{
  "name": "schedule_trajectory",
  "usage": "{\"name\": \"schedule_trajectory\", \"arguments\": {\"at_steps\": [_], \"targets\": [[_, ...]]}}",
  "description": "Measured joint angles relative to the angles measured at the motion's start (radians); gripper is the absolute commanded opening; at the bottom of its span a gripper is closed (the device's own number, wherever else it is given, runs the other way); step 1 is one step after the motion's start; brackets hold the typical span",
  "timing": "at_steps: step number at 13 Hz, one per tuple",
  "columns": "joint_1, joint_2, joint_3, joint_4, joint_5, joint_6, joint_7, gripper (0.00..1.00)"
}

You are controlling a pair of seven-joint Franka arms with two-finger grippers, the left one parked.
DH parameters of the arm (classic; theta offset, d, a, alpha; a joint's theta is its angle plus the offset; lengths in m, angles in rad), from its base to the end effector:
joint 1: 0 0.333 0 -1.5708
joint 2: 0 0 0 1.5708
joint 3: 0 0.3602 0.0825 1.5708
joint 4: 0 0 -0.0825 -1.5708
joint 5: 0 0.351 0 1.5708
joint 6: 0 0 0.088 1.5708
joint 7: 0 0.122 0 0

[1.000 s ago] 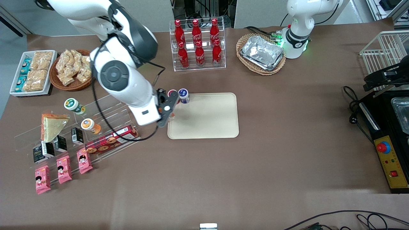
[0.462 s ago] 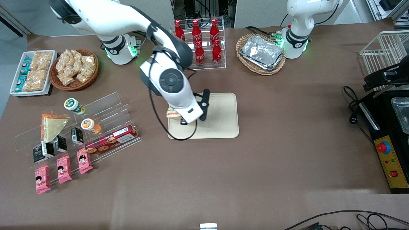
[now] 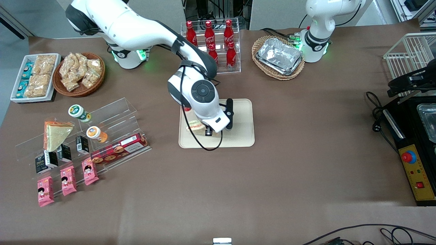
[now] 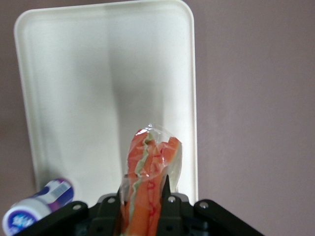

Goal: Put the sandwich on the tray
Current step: 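Lower the sandwich onto the tray and open the right gripper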

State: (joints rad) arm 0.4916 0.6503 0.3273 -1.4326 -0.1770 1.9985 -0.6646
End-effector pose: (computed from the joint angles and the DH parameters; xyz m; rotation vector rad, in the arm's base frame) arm 0.5276 0.4720 0.3571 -2.2690 -2.1211 0.0805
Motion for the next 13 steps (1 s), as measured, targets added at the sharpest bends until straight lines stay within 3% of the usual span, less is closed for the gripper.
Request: {"name": "schedule_trajectory", "arguments": {"at_steps": [5,6,10,13], "targets": [[0.044,0.063,0.0,0.0,-0.065,0.142,-0.005,0.3],[0.048,0.075,0.0,0.0,-0.077,0.155,-0.005,0.36],[0.06,0.107,0.0,0.0,-0.091,0.169,-0.008,0.4],[0.06,0.127,-0.007,-0.012,-0.099,0.219,-0.009,0.51]]}}
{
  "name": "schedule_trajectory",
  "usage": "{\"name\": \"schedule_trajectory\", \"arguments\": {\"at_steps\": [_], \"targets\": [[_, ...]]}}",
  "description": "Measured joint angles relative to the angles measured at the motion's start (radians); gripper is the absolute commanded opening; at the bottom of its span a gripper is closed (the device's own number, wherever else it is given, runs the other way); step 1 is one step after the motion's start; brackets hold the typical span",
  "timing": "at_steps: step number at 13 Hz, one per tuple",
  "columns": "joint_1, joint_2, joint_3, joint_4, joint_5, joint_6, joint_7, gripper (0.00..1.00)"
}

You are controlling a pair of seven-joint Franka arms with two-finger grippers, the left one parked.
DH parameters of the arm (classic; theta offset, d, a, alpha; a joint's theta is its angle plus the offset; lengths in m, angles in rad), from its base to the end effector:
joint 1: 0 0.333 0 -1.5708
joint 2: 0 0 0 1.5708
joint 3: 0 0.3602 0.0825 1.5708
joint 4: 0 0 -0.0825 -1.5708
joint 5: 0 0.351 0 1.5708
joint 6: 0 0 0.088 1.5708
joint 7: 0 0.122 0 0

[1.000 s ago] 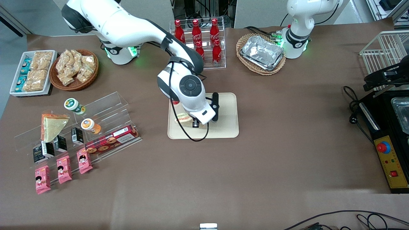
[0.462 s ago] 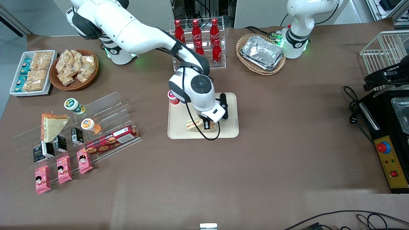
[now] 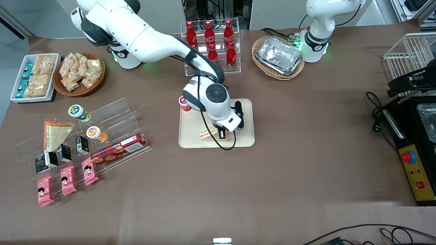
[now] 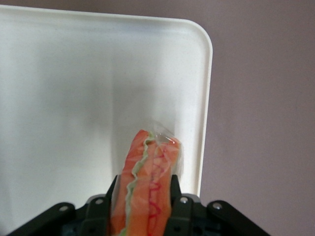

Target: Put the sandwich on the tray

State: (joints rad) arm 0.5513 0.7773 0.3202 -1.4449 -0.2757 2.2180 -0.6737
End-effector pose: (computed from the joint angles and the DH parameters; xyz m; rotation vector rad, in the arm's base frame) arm 0.5181 0.5152 0.2812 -2.1671 -2.2701 -0.0621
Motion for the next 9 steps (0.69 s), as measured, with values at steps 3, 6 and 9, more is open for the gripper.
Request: {"name": "schedule_trajectory", "arguments": {"at_steps": [3,6,9], "targets": [[-0.003,0.014,-0.003,-0.003,0.0,0.025,0.0,1.0],[-0.004,0.014,-0.003,-0.004,0.0,0.03,0.003,1.0],[-0.032,0.005,-0.004,0.004,0.027,0.033,0.011,1.0]]}}
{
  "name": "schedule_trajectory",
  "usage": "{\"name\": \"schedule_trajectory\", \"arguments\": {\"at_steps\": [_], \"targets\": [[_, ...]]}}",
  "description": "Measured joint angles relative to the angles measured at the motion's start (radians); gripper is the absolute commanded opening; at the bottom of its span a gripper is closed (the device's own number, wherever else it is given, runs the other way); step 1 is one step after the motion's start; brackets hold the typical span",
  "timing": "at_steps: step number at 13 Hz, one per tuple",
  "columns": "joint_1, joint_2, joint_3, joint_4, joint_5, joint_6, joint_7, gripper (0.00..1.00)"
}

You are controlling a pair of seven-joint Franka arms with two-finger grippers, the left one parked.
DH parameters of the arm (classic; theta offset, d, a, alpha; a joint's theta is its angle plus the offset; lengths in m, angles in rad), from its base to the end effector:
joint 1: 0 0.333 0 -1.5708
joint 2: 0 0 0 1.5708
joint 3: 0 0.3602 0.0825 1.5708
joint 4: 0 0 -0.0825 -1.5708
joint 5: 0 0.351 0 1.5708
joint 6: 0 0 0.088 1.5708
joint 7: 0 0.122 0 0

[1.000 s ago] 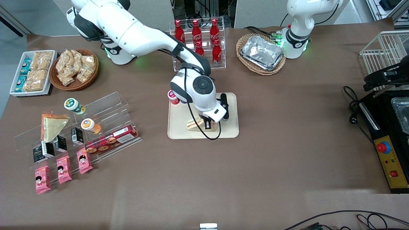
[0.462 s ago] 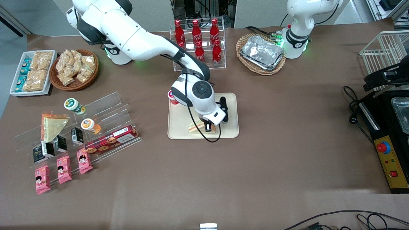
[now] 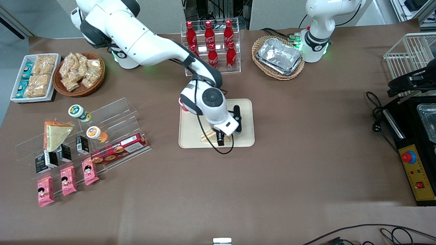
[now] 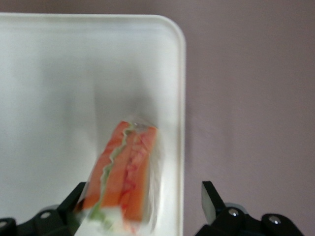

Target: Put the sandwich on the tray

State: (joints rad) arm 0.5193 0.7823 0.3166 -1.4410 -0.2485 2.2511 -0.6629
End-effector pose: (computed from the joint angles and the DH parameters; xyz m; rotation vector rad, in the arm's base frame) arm 0.5380 0.5008 0.2820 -2.2191 -2.1837 -0.1061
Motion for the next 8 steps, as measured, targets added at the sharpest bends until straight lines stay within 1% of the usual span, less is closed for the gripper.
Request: {"name": "schedule_trajectory", "arguments": {"at_steps": [2,4,5,8], "targets": [[-0.041,-0.032,0.0,0.008,0.066,-0.018,-0.001,1.0],[-0.082,-0.092,0.001,0.014,0.137,-0.082,0.002,1.0],[-0.099,-0.127,0.001,0.014,0.159,-0.119,0.012,1.0],[-0.161,-0.226,0.001,0.017,0.174,-0.243,0.06,1.0]]}}
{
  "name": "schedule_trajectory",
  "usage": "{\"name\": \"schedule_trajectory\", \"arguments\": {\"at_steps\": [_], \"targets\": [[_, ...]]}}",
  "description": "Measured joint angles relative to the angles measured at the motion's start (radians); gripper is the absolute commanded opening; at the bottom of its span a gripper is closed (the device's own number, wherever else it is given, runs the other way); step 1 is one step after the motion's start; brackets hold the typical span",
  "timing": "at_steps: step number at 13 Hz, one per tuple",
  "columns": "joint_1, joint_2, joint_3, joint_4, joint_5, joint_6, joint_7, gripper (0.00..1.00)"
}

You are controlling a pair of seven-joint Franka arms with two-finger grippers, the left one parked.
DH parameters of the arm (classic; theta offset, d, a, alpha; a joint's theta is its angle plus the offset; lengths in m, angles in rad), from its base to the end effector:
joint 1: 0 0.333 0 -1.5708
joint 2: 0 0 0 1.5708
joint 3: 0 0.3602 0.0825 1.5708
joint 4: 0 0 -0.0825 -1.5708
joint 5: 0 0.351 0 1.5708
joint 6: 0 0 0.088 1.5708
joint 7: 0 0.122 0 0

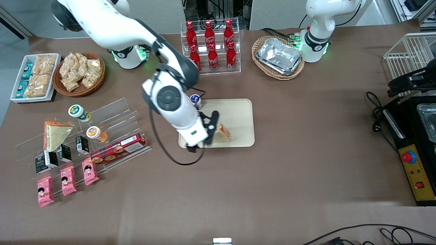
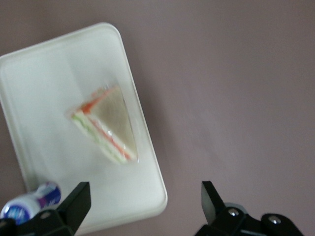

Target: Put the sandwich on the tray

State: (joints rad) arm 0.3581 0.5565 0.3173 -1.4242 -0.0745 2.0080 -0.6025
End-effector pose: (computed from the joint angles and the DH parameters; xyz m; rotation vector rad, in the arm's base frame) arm 0.5816 0.3981 0.4255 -2.4602 -1.7903 -0.0776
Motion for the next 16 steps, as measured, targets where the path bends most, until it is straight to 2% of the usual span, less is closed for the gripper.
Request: {"name": "schedule_trajectory", "arguments": {"at_steps": [4,6,8,11,13,16], "targets": [[-0.15,-0.17,-0.002,0.008,0.028,-0.258,0.071,1.0],[-0.24,-0.238,-0.006,0.008,0.05,-0.325,0.075,1.0],[-0.296,-0.301,-0.054,0.008,0.057,-0.366,0.078,1.0],[-0.307,-0.383,-0.194,0.007,0.061,-0.398,0.103,1.0],[-0.309,-0.412,-0.265,0.007,0.062,-0.409,0.184,1.0],[-0.309,-0.429,-0.299,0.006,0.054,-0.411,0.397,1.0]]}}
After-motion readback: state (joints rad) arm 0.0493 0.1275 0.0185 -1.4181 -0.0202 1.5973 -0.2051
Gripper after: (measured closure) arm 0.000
